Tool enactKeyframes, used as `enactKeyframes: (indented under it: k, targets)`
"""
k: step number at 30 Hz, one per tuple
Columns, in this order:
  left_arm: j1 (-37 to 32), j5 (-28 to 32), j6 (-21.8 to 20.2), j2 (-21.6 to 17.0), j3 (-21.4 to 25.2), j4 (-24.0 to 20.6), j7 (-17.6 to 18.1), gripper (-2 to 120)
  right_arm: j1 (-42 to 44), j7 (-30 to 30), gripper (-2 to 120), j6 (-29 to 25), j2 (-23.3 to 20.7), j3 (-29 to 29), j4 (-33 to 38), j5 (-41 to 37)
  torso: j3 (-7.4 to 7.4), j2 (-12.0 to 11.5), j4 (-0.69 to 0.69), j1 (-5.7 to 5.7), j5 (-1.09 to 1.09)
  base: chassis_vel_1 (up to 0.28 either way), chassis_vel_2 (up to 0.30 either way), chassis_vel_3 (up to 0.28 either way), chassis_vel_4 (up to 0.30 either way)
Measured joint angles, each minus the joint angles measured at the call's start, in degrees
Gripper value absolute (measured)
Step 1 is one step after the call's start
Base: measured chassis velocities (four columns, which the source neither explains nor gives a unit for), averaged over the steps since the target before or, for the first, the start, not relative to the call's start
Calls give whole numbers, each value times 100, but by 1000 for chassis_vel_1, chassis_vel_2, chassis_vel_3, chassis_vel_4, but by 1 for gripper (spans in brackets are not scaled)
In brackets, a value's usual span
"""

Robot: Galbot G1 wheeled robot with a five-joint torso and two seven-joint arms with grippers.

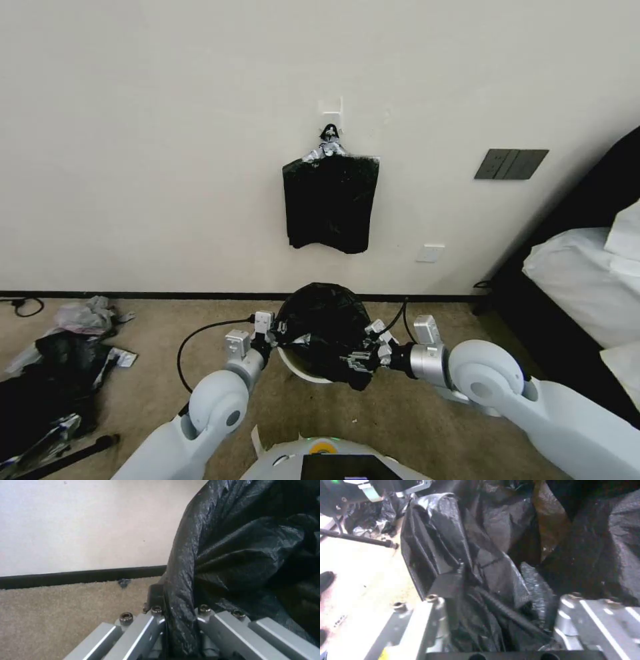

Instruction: Place a trash bag onto the trash bin.

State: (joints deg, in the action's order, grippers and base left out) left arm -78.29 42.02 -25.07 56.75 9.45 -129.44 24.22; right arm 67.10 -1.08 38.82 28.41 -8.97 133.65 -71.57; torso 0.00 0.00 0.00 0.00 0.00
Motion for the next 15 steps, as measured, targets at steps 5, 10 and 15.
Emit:
enactKeyframes:
  k: [5, 10, 15]
  targets:
    - [22, -9, -2, 19, -20, 16, 6, 1, -120, -17, 25, 0, -6, 115, -17, -21, 0, 0, 0, 0, 0, 0, 0, 0, 0]
    - [53, -3, -7, 7, -24, 37, 17, 1, -192, -17, 8, 7, -7, 212, -40, -20, 0, 0, 0, 0, 0, 0, 0, 0, 0]
    - [58, 10, -10, -9, -22, 37, 32, 1, -216, -17, 0, 3, -12, 230, -42, -12, 0, 0, 0, 0, 0, 0, 0, 0, 0]
